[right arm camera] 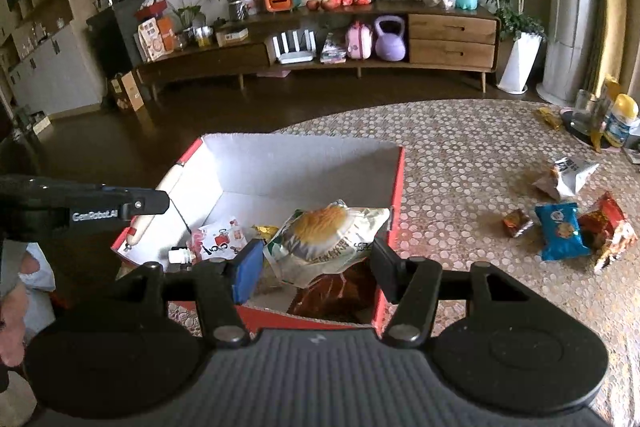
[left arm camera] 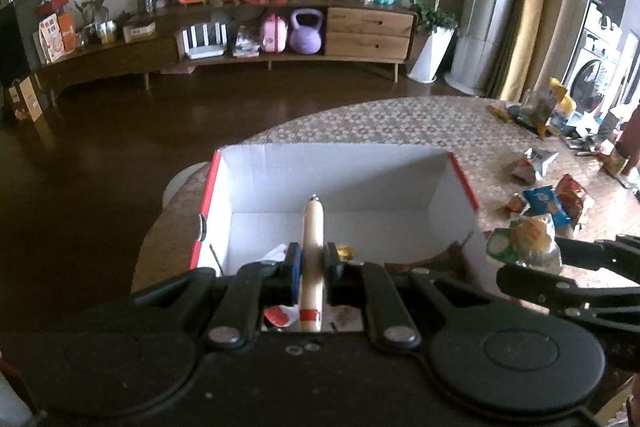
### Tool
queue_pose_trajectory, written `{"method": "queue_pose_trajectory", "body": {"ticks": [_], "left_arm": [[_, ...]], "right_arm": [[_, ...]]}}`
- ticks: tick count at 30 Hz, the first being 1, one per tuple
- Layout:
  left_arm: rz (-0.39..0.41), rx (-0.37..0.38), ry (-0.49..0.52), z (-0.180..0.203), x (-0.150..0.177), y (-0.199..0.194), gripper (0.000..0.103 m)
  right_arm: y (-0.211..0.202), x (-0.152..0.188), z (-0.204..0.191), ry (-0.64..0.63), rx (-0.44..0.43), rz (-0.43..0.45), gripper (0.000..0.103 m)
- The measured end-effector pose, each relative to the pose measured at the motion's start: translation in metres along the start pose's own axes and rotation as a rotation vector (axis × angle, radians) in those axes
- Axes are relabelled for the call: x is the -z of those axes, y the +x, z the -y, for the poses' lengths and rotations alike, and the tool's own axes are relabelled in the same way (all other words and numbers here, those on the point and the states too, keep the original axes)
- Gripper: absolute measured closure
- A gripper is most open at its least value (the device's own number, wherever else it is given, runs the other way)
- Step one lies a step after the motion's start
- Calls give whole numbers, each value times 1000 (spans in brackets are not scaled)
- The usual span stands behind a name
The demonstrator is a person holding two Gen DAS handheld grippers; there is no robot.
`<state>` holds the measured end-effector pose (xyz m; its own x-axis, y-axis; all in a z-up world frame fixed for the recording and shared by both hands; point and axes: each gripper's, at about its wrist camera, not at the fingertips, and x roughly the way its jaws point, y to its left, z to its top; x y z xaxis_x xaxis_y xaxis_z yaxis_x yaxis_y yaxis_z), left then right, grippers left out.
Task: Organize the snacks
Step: 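Carry the stick over the red box while the right tool carries the bun, then lower the stick into the box and open the left tool while the right tool releases the bun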
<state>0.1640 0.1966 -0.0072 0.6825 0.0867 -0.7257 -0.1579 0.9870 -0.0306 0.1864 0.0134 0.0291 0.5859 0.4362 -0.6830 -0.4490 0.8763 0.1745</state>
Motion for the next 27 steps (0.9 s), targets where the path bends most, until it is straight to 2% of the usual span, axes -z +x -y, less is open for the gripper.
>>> {"method": "queue_pose_trajectory", "body": {"ticks": [16,20,25,26,27], "left_arm": [[-93,-25,9,-6,8,50,95],[-111,-26,17,-7,10,57,88],[-120,-28,11,-7,11,61,75],[-118,-29,8,-8,11,61,64],[-114,-31,6,-8,11,60,42]], "right_arm": [[52,-1,-10,-36,7,-77,45],[57,0,-11,-42,5,-87,45],[65,1,-12,-56,2,-105,45],[66,1,-13,-56,3,-108,45],[68,2,-13,-57,3,-111,45]]}}
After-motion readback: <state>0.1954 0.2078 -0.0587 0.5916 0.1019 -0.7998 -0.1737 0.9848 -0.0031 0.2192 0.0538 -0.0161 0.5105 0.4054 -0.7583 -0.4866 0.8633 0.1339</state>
